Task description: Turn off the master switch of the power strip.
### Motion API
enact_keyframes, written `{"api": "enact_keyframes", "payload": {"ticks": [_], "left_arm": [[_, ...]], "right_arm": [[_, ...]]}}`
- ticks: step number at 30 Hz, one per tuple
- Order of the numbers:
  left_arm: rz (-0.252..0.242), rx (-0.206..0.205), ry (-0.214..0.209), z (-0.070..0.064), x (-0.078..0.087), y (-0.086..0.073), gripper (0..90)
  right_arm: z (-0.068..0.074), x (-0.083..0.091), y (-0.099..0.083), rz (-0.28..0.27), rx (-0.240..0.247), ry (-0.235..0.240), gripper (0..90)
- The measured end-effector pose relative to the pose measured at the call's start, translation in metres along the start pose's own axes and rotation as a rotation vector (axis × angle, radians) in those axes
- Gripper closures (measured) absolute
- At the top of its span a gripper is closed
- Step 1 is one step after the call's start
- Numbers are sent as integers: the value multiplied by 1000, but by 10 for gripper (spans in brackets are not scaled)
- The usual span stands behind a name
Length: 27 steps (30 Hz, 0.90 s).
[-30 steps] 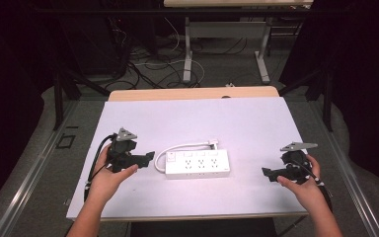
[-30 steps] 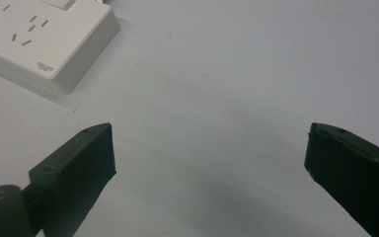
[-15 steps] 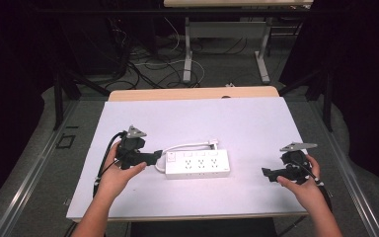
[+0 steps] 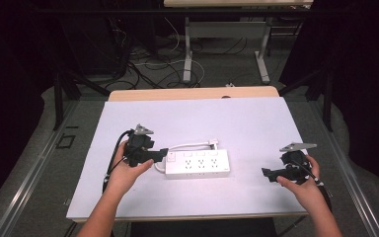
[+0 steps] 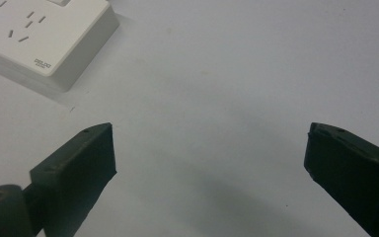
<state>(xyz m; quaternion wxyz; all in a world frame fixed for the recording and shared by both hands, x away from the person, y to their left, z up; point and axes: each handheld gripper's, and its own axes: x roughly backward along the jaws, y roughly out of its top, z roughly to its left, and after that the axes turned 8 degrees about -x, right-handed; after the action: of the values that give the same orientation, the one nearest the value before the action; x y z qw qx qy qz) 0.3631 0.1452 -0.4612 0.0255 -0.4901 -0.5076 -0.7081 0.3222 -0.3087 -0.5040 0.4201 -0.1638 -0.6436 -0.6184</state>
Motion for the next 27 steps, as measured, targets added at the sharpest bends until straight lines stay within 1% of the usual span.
{"api": "enact_keyframes", "payload": {"ticks": [1,2,3,4,5,7,9,11,13,14,17,18,19,20,23,24,25,26,27], "left_arm": [[0,4,-5,0,-2,0,411],[8,17,-8,-1,-3,1,424],[6,14,-9,-1,-5,1,442],[6,22,-10,-1,-6,1,457],[19,22,-11,-1,-7,2,470],[17,24,-20,-1,-10,3,500],[19,35,-22,-2,-13,4,539],[18,55,-32,-3,-15,5,552],[25,75,-39,-3,-18,7,589],[21,78,-40,-3,-19,7,618],[23,102,-54,-4,-22,10,639],[24,117,-54,-5,-23,10,654],[28,117,-52,-5,-24,11,671],[25,130,-55,-6,-25,12,677],[29,143,-48,-6,-28,13,719],[35,145,-46,-7,-28,14,752],[39,145,-47,-6,-29,14,765],[40,157,-47,-7,-30,14,765],[46,154,-45,-7,-30,15,774]], "right_arm": [[0,0,0,2,-2,-1,52],[1,0,0,2,-3,-3,52],[1,0,0,4,-1,0,52],[1,0,0,4,-1,-2,52],[1,-1,0,4,0,-2,52],[1,-1,0,7,0,1,52],[1,-1,-1,10,-6,-3,52],[0,-1,-1,11,-4,0,52],[1,-2,-1,12,-8,-1,52],[1,-2,-1,12,-7,0,52],[1,-3,-1,12,-6,2,52],[1,-3,-1,12,-6,2,52],[0,-3,-1,9,1,3,52],[0,-3,-1,12,0,3,52],[1,-3,-2,17,-4,-1,52],[0,-4,-2,15,-1,0,52],[0,-4,-2,15,-2,0,52],[0,-4,-2,15,-2,0,52],[0,-4,-2,16,-4,-2,52]]}}
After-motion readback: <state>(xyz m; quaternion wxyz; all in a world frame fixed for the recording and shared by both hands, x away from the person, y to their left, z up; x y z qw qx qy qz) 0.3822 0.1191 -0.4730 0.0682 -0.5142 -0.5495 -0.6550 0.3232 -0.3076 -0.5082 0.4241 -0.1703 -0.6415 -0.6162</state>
